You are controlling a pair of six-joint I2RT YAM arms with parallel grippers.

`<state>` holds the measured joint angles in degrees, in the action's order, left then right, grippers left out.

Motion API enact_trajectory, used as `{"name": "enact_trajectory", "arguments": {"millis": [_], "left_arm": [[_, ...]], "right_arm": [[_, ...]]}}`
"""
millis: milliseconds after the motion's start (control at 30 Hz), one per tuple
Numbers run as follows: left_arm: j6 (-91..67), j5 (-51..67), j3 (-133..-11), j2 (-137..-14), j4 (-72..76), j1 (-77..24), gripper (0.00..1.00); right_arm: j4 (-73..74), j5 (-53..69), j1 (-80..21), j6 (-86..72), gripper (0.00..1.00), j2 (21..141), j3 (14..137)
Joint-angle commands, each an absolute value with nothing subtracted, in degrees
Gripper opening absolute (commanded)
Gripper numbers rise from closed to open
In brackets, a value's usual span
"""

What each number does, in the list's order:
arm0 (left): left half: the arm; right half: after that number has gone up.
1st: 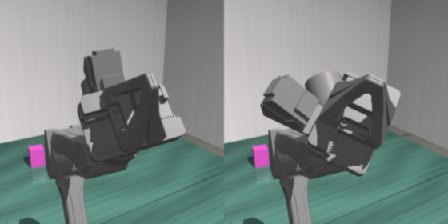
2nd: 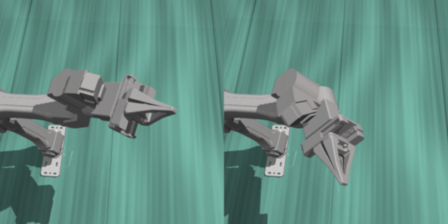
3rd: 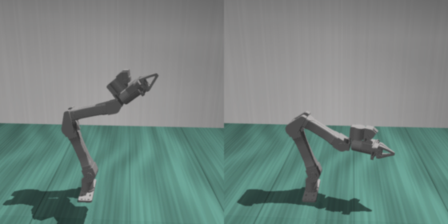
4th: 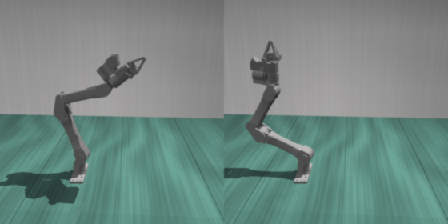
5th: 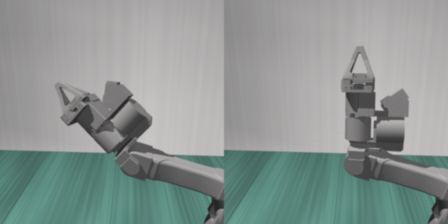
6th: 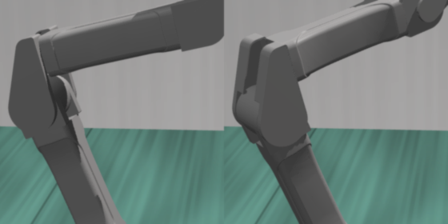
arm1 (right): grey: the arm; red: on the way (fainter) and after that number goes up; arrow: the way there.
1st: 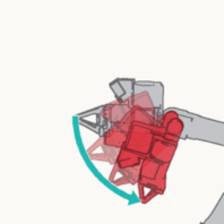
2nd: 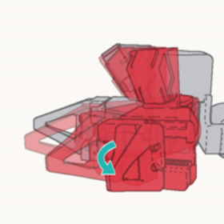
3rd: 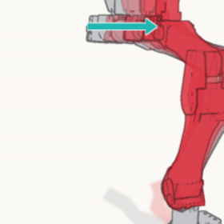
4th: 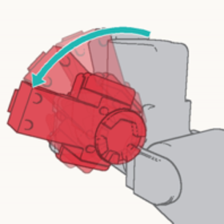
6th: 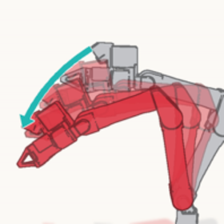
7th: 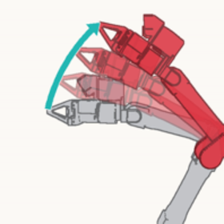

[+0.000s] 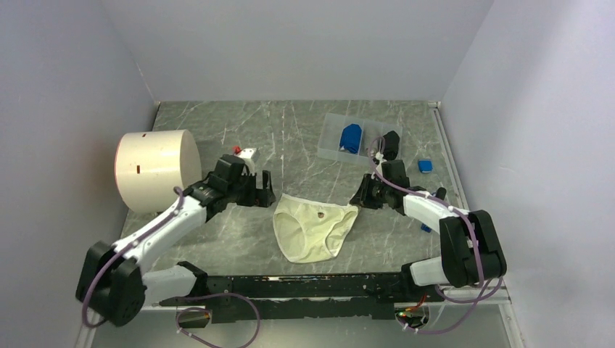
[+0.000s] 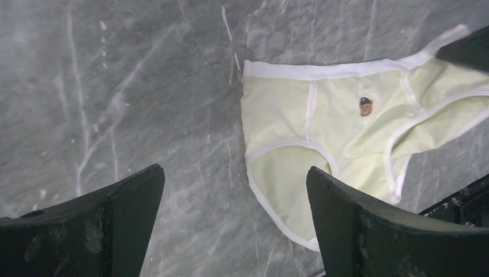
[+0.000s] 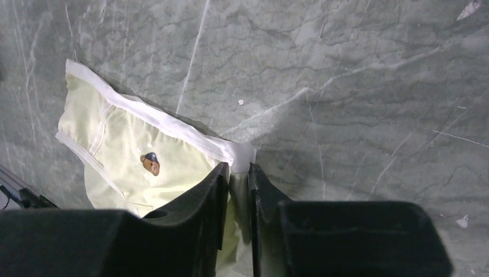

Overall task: Roll the underwear
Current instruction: Flatten out the underwear at the center of the board.

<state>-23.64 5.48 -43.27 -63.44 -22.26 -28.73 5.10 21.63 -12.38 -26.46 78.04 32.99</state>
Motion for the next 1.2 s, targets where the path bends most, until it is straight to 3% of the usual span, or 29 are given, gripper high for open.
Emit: {"name": "enact_trajectory", "arguments": {"millis": [0, 67, 167, 300, 500, 533, 567, 600, 733, 900, 1167], "left_arm": [[-24.19, 8.62, -45.44, -72.23, -15.00, -28.89, 0.98], [-23.45, 9.10, -47.23, -76.12, -14.23, -29.00, 0.98], [-21.29, 9.95, -50.97, -82.60, -15.91, -29.59, 0.84], [-18.57, 9.38, -54.43, -89.16, -16.78, -31.78, 0.82], [-15.94, 6.36, -58.73, -95.92, -19.18, -34.14, 0.72], [-15.74, 4.02, -59.47, -96.84, -20.34, -34.63, 0.71], [-15.59, 2.16, -60.08, -97.62, -20.94, -35.09, 0.70], [-15.44, 1.19, -60.39, -98.10, -21.04, -35.30, 0.70], [-14.71, 2.36, -60.52, -99.75, -19.66, -35.41, 0.68], [-14.03, 2.67, -60.46, -101.62, -19.59, -35.40, 0.61], [-13.91, 3.69, -59.29, -101.02, -17.31, -35.81, 0.53]], "right_arm": [[4.99, 22.53, -11.79, -24.63, 0.27, 78.92, 35.96], [6.44, 20.26, -11.58, -24.70, 0.37, 78.67, 36.63], [8.92, 17.49, -11.12, -24.81, 0.44, 77.39, 37.50], [10.05, 12.45, -10.86, -26.03, 0.48, 72.95, 37.79], [2.75, 16.79, -10.42, -23.95, 0.57, 63.52, 34.13], [2.30, 18.12, -10.38, -23.87, 0.60, 62.87, 33.76], [2.90, 18.37, -10.35, -24.25, 0.73, 62.87, 33.60], [4.00, 17.16, -10.34, -25.91, 0.80, 63.41, 33.57], [11.29, 16.02, -9.94, -24.91, 0.92, 67.98, 36.05], [13.13, 9.39, -9.85, -29.76, 0.72, 69.84, 34.62], [11.43, 8.88, -9.93, -30.89, 0.53, 75.70, 34.17]]}}
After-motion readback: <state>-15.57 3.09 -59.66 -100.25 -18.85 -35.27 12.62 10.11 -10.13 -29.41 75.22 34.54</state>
